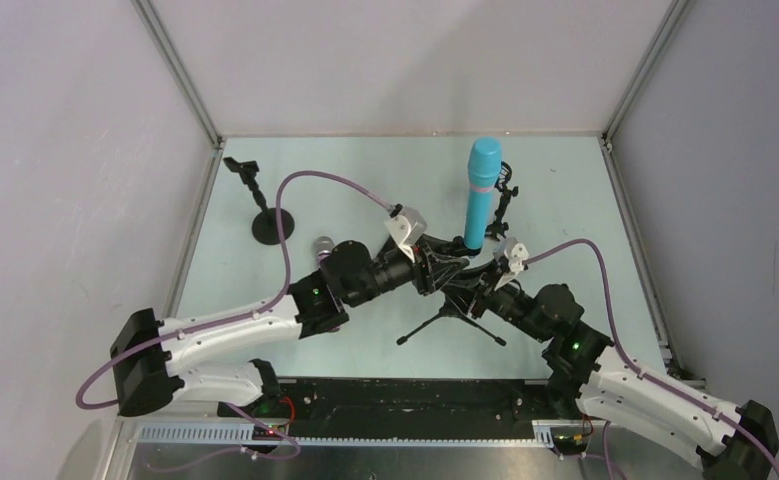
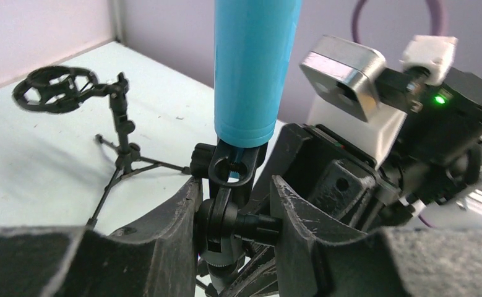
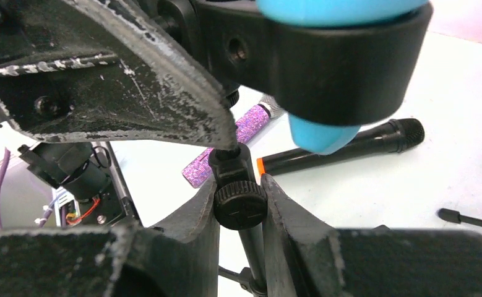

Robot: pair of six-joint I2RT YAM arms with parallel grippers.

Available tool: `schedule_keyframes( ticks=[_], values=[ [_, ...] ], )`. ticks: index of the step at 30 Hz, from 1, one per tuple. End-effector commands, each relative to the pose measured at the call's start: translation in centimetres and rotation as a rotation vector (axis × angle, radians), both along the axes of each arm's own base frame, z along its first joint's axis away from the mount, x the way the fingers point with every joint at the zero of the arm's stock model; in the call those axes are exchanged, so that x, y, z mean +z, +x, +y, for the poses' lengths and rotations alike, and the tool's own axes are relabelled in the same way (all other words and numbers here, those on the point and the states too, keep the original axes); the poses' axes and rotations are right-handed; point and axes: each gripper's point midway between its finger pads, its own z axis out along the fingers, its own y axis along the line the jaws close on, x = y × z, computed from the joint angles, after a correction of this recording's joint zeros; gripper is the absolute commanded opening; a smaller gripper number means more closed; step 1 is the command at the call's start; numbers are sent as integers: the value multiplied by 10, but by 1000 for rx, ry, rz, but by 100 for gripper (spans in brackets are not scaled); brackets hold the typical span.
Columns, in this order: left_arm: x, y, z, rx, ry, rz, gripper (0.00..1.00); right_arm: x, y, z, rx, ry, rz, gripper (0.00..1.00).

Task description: Attach the microphones to the stand

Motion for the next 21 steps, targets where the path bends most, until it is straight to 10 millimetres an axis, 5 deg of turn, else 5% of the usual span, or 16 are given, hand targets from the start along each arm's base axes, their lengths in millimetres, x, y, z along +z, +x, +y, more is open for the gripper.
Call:
schedule_keyframes(
  ticks=[1, 5, 11, 17, 21],
  values=[
    [49, 22, 18, 248, -195, 37, 0, 50, 17, -20, -184, 183, -84, 0],
    [57, 21, 11, 274, -212, 40, 0, 47, 20, -25, -220, 186, -99, 0],
    [82, -23, -10, -134, -195, -87, 0, 47, -1, -15, -59, 137, -173, 0],
    [90, -54, 14, -457, -162, -178, 0, 46, -20, -14, 155, 119, -187, 0],
    [98, -51, 25, -481, -166, -187, 0, 46, -22, -14, 213, 119, -166, 0]
  ],
)
